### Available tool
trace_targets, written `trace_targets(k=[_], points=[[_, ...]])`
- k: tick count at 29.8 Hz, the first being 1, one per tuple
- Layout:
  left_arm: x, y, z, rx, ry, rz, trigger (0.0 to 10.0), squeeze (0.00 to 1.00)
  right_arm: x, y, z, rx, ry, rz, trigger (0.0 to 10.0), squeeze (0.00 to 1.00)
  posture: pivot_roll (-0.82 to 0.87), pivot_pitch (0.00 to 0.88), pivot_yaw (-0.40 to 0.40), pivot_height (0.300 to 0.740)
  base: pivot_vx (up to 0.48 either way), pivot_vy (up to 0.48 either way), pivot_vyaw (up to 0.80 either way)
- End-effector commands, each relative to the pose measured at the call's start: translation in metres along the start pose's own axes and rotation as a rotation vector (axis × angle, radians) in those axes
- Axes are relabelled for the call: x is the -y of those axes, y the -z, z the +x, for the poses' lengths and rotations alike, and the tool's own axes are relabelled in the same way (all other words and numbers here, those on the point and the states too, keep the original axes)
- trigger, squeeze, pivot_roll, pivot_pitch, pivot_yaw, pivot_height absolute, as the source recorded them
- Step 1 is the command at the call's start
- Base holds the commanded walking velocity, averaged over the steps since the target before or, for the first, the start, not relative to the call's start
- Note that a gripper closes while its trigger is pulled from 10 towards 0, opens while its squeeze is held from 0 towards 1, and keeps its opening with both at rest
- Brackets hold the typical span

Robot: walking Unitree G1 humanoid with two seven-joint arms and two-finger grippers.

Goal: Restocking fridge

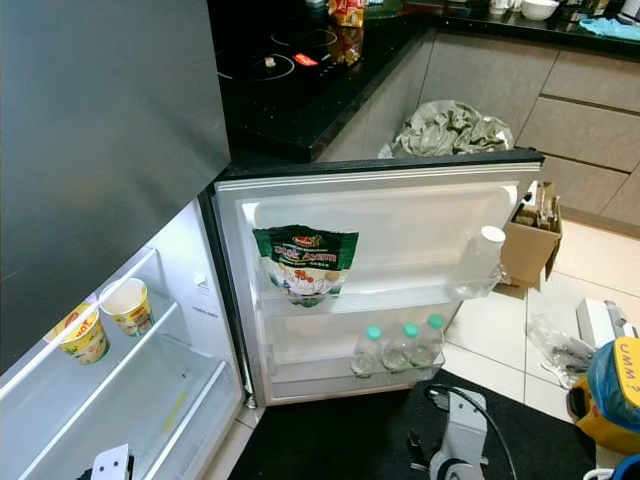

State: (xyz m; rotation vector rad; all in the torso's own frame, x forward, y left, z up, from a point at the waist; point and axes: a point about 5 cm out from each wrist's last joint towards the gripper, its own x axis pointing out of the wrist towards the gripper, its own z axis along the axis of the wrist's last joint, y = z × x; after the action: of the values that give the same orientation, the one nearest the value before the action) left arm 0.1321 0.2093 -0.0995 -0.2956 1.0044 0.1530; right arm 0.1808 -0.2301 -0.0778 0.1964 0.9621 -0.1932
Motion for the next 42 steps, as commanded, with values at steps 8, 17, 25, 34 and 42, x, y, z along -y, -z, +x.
trace_targets(k=[8,17,25,34,42], points=[[0.001,-0.002,0.001,-0.005,-0.006,0.039,10.0,0.00,0.000,0.012,-0.001,-0.058,0.011,-0.070,10.0,0.00,-0.01,0.000,0.001,0.740,0.000,0.000,0.00],[0.000,0.003,0.000,-0.018,0.001,0.029,10.0,0.00,0.002,0.017,-0.002,-0.080,0.025,-0.082,10.0,0.00,-0.01,0.000,0.006,0.740,0.000,0.000,0.00],[0.005,-0.002,0.002,-0.007,0.022,0.006,10.0,0.00,-0.001,0.011,0.000,-0.073,0.021,-0.090,10.0,0.00,-0.02,0.000,0.004,0.740,0.000,0.000,0.00],[0.007,-0.005,0.003,-0.009,0.044,0.006,10.0,0.00,-0.004,0.007,0.001,-0.069,0.016,-0.092,10.0,0.00,-0.01,0.000,0.008,0.740,0.000,0.000,0.00],[0.007,0.002,0.001,-0.036,0.060,-0.002,10.0,0.00,-0.006,0.008,0.001,-0.076,0.011,-0.099,10.0,0.00,-0.01,0.000,0.014,0.740,0.000,-0.208,0.00]])
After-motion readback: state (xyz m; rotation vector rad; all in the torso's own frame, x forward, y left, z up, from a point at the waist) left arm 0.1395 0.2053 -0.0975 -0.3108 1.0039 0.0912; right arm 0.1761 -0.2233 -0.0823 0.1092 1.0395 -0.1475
